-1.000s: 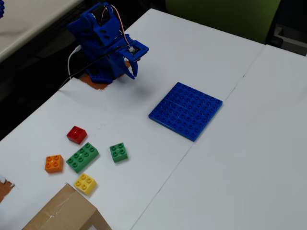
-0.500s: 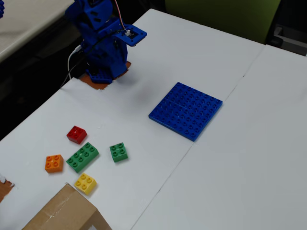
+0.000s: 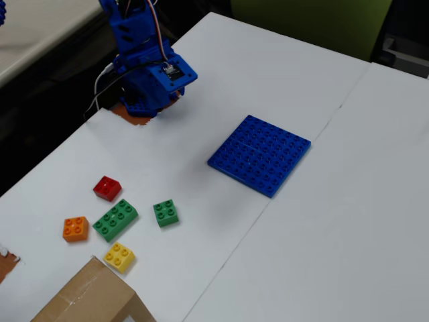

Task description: Pick up the 2x2 green block and go up the 8x8 blue block.

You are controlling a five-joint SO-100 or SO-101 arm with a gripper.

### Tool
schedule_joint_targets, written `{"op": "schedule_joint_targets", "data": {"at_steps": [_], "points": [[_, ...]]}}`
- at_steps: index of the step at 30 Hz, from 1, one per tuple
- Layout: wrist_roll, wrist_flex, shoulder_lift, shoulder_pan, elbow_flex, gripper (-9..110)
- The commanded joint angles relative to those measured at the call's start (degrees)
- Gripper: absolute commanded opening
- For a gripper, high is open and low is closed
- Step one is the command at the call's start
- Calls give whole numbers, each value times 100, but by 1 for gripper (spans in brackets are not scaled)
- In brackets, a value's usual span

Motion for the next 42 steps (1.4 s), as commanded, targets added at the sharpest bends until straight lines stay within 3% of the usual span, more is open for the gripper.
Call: {"op": "schedule_joint_targets", "data": {"at_steps": [1, 7, 17, 23, 42], "points": [[-360, 448, -1143, 756, -1573, 34], [466, -141, -2259, 1081, -2373, 42], [589, -1547, -4061, 1213, -2619, 49], [782, -1969, -4966, 1134, -3305, 47], [993, -2944, -6082, 940, -3340, 41]]}}
